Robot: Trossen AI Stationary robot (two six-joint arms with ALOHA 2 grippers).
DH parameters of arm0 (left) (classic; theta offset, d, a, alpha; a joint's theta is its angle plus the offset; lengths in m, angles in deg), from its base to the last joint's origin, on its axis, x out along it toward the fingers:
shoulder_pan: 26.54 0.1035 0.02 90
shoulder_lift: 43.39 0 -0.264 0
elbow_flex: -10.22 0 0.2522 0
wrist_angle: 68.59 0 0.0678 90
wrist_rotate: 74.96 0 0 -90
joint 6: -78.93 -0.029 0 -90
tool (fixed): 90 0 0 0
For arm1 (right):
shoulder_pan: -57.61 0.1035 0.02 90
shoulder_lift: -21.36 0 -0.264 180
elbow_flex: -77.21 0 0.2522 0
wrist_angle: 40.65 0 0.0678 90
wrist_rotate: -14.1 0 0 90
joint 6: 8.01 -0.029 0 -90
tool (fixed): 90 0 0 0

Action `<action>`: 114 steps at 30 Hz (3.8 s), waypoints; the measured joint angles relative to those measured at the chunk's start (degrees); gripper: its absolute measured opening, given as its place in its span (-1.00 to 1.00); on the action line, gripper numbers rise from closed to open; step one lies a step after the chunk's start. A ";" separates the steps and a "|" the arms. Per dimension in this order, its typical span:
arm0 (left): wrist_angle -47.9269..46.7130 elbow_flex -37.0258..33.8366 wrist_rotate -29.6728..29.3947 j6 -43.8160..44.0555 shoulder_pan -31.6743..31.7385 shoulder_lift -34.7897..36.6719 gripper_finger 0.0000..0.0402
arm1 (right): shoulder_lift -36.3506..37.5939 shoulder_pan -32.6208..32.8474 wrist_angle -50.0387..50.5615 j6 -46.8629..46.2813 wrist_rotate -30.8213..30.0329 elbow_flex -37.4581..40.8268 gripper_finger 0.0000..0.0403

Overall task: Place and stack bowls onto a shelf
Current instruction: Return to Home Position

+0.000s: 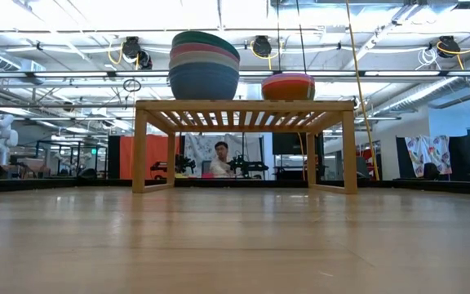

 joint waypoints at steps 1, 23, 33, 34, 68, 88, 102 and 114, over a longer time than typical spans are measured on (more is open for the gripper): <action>-0.13 0.00 1.17 0.87 0.00 0.48 -0.70 | 0.49 0.00 0.44 -2.38 -0.01 0.02 -0.67; -7.46 0.00 7.65 1.75 0.09 12.60 -0.70 | 11.97 -0.02 16.23 -11.69 -0.08 0.00 -0.67; -8.04 0.00 7.81 -0.45 1.71 17.29 -0.70 | 16.58 -0.09 19.23 -12.06 -0.09 0.04 -0.67; -8.01 0.00 8.17 -0.44 1.96 17.51 -0.70 | 17.18 -0.23 19.55 -12.32 -0.10 0.04 -0.67; -1.29 -8.73 21.23 -10.35 13.92 24.91 -0.70 | 43.85 -14.41 23.28 -17.35 0.10 21.75 -0.67; 6.59 -31.06 28.47 -6.86 20.88 45.90 -0.70 | 59.46 -19.62 17.81 -22.75 3.27 43.00 -0.67; 7.56 -37.83 31.84 -9.74 23.47 51.23 -0.70 | 63.97 -19.71 12.01 -23.36 4.47 53.17 -0.67; 17.43 -43.91 32.73 -15.79 23.47 51.34 -0.70 | 63.96 -19.61 -4.99 -18.14 7.62 65.41 -0.67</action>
